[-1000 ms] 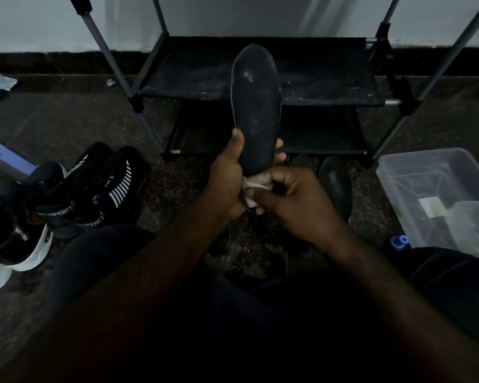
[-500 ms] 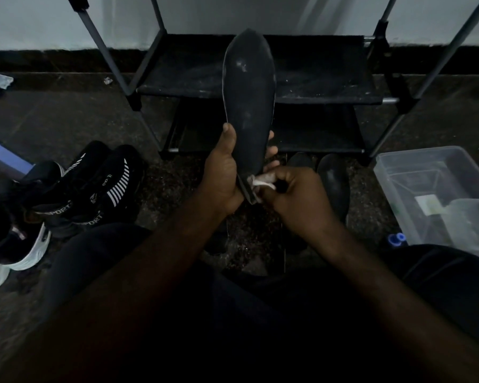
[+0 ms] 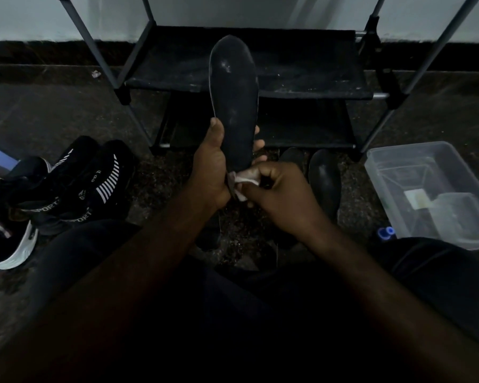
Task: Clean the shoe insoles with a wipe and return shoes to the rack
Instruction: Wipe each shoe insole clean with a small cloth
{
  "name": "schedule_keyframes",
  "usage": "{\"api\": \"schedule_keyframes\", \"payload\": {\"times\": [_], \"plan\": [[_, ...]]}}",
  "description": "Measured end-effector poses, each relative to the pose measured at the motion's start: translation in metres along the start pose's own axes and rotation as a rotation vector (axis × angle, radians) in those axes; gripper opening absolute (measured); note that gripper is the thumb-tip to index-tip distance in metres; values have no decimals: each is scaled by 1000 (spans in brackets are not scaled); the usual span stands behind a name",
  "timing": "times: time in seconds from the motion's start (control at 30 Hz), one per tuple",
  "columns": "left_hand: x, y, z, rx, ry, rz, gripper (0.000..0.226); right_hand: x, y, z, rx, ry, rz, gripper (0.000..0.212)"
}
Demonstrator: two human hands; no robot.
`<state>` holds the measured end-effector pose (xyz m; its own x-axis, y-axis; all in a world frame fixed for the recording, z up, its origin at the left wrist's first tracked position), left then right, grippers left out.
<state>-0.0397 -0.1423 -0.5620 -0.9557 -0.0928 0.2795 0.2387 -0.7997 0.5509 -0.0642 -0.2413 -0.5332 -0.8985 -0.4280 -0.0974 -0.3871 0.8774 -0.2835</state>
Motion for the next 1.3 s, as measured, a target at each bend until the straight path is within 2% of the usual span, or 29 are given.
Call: {"api": "schedule_keyframes", "payload": {"times": [0.07, 0.1, 0.23, 0.4, 0.6, 0.77, 0.87, 1.0, 1.13, 1.3], "plan": [[1, 1, 0, -2, -1, 8, 68, -2, -10, 1, 152, -17, 85, 5], [1, 2, -2, -4, -11, 10, 68, -3, -9, 4, 139, 2, 74, 5], [6, 9, -12, -9, -81, -33, 60, 4, 10, -5, -143, 48, -114, 12], [5, 6, -8, -9, -82, -7, 64, -5, -16, 15, 126, 19, 114, 5], [4, 7, -12, 10, -100, -32, 65, -4, -14, 22, 50, 54, 152, 7], [8, 12, -25, -101, -212, -79, 75, -7, -26, 29, -95, 88, 217, 5], [9, 14, -26, -98, -197, -106, 79, -5, -25, 25, -112, 71, 225, 5], [4, 8, -9, 14, -108, -82, 68, -5, -37, 12, -167, 10, 279, 6], [3, 10, 4, 68, -61, -129, 66, -5, -53, 9, -286, 6, 319, 12], [4, 10, 1, 34, -40, -105, 68, -6, -53, 5, -232, -17, 275, 17]]}}
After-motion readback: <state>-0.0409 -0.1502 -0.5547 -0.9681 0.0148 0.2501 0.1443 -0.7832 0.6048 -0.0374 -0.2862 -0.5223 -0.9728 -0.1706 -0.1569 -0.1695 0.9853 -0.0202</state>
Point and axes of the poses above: each hand's wrist, its own x-axis away from the middle knuckle, its own y-axis out of the palm, z = x × y, the point moved 10 cm from there along -x, towards the middle knuckle, and after that the axes turned 1 degree about -z, right-handed, at the moved point
